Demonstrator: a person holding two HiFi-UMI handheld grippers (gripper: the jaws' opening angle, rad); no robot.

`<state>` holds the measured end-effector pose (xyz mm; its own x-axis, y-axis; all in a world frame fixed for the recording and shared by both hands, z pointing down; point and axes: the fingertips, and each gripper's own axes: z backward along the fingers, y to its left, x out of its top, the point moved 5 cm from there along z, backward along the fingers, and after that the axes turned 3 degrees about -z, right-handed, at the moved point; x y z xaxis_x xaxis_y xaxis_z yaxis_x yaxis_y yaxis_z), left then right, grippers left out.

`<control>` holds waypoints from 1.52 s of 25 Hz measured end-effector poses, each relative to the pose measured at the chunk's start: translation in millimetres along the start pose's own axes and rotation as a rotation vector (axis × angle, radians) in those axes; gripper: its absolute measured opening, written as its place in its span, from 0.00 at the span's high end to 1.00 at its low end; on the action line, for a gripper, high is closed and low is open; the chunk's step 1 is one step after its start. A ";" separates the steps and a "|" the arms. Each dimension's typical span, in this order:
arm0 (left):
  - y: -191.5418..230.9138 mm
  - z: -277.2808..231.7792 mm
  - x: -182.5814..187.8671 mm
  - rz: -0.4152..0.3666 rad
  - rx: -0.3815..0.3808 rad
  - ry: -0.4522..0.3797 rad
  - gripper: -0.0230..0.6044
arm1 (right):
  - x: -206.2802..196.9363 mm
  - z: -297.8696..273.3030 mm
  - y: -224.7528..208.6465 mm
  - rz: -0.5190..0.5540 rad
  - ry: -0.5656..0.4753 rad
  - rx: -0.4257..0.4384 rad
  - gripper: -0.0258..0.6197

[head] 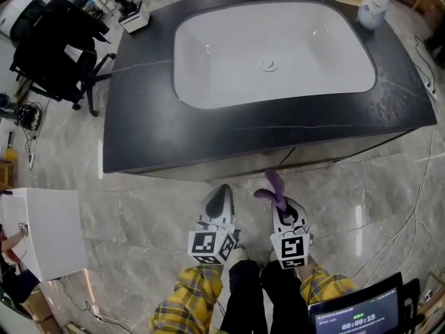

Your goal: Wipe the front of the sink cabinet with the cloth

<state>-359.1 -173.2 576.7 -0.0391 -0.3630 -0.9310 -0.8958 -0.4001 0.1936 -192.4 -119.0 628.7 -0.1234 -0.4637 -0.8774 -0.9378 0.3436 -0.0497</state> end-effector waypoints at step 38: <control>157.9 34.1 -104.4 -0.031 0.199 -0.036 0.95 | -43.2 -179.1 115.5 -0.061 -0.084 0.189 0.90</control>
<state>-511.6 -169.8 693.9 -0.0225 -0.3211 -0.9468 -0.9664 -0.2354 0.1028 -353.4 -205.6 746.4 -0.0330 -0.4210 -0.9065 -0.8643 0.4675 -0.1857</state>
